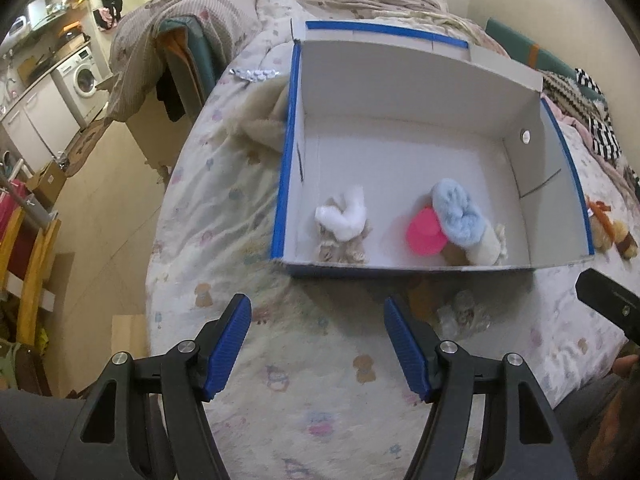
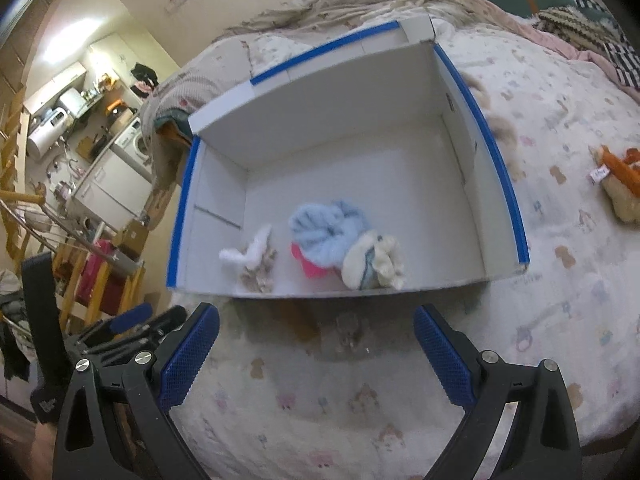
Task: Organize soft objects
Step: 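Withdraw both open tools from the box toward the remaining items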
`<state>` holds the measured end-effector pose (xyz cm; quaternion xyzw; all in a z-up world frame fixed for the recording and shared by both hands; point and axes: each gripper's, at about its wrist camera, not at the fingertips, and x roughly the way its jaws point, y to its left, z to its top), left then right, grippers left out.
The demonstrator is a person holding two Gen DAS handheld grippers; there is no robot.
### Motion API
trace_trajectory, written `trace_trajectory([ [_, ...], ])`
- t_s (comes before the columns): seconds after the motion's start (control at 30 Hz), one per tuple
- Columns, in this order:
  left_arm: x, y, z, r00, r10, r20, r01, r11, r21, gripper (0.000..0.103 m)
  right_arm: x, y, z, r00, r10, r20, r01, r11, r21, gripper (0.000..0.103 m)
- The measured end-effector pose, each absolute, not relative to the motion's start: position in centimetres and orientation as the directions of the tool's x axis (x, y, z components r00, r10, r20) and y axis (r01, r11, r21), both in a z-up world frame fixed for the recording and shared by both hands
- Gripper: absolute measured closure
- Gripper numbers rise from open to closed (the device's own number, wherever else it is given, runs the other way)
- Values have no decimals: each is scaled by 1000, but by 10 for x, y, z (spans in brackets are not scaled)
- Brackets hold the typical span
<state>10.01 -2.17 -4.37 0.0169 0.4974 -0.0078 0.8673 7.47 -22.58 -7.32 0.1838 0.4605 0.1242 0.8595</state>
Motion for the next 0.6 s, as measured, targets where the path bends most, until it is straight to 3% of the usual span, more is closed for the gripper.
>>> trace_trajectory([
  [0.2,88,-10,-52,486,14,-874,21,999,28,37,74,-225,-93,475,335,-813,-19,928,372,0],
  [0.4,87,2,-59,463,29,-886,-28,999,18,37,85,-251,-134,383,381,-841,177,864,472,0],
  [0.6,89,-2,-56,460,-3,-888,-27,999,-17,37,99,-242,-160,302,376,-876,241,859,451,0],
])
